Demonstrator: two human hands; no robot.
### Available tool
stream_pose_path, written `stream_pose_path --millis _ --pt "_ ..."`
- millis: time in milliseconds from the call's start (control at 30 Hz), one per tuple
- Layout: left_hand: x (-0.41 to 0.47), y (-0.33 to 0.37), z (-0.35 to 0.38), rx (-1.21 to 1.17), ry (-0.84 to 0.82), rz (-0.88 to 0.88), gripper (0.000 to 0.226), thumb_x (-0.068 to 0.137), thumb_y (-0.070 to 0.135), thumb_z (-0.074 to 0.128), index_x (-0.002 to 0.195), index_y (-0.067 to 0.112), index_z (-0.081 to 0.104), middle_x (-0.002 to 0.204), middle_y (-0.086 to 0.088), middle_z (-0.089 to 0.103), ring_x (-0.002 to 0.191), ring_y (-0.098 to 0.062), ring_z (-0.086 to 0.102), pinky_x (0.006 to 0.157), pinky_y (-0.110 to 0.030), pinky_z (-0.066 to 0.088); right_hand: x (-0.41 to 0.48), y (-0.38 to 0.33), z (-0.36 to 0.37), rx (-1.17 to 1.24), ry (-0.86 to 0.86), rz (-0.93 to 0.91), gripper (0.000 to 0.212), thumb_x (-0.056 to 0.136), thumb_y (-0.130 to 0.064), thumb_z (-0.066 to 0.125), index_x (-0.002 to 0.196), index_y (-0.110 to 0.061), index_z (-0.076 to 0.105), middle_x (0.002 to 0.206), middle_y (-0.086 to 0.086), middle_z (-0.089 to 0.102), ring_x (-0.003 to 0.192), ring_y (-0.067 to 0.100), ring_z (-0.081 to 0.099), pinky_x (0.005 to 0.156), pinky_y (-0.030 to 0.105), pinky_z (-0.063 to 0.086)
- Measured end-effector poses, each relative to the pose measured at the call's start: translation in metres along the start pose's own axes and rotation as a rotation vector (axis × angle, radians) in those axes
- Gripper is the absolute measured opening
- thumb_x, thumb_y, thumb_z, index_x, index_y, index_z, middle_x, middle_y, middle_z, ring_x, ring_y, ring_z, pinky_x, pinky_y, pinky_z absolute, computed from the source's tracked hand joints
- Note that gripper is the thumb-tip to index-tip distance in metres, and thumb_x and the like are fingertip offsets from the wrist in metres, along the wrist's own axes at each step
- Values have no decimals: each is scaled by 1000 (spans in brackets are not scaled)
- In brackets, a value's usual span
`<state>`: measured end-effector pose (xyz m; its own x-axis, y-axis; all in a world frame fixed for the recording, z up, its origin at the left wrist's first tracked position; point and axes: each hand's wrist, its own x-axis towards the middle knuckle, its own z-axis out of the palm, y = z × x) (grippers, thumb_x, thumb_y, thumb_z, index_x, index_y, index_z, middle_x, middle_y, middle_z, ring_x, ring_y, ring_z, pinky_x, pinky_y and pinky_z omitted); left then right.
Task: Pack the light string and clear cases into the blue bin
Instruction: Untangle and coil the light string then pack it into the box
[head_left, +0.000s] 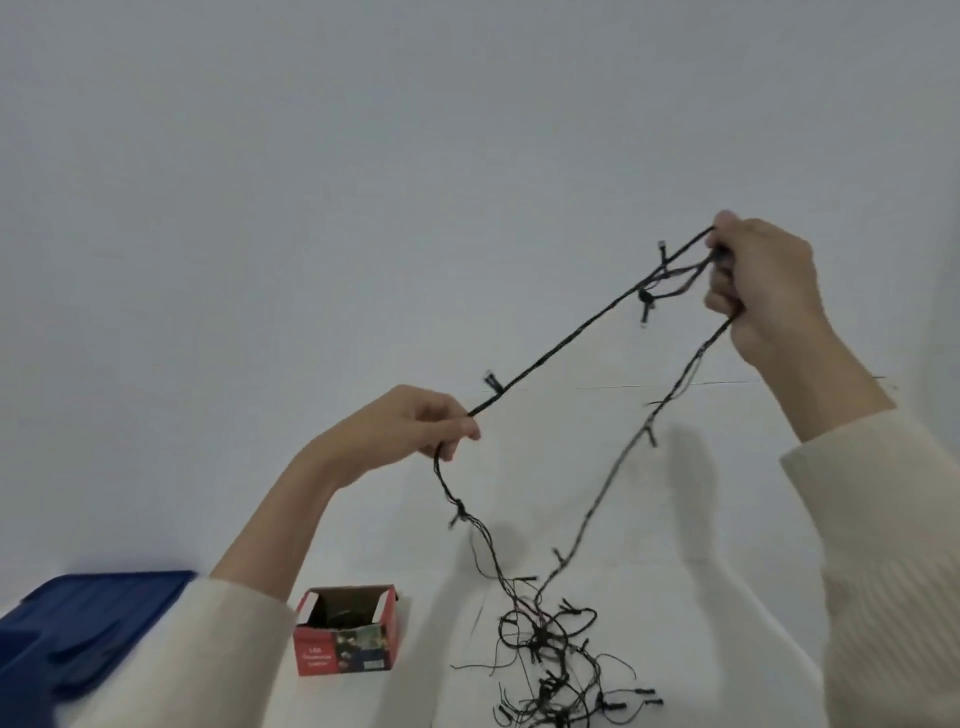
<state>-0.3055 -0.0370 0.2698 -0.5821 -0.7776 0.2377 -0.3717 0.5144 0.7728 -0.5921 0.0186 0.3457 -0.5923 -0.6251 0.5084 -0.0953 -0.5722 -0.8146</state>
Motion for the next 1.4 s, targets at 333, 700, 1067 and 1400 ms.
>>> stream_pose_path --millis 333,700,1067,1400 --pt "39 92 -1 56 288 353 12 93 23 56 90 16 65 58 5 47 49 -8 40 50 -20 42 -40 -20 40 -633 -834 -78 30 84 -48 60 87 -19 69 45 -13 28 40 7 28 42 19 20" --pt "15 15 22 -103 -194 13 15 91 26 58 84 14 63 63 -2 50 58 -14 49 62 -23 48 -2 6 28 53 -183 -86 36 96 -18 50 60 -14 52 50 4 40 29 4 26 33 12 21" --pt "32 51 11 100 166 96 30 99 29 41 84 15 62 58 1 46 39 -5 41 50 -22 46 -28 -7 23 -959 -768 -240 43 79 -47 67 118 -36 53 55 -7 38 53 10 38 53 25 29" --pt "16 9 15 83 -247 -51 19 95 26 51 84 15 62 70 3 60 71 -12 58 82 -34 52 -17 17 23 -277 -464 53 39 94 -27 53 57 -15 47 41 -9 28 37 9 21 39 18 17"
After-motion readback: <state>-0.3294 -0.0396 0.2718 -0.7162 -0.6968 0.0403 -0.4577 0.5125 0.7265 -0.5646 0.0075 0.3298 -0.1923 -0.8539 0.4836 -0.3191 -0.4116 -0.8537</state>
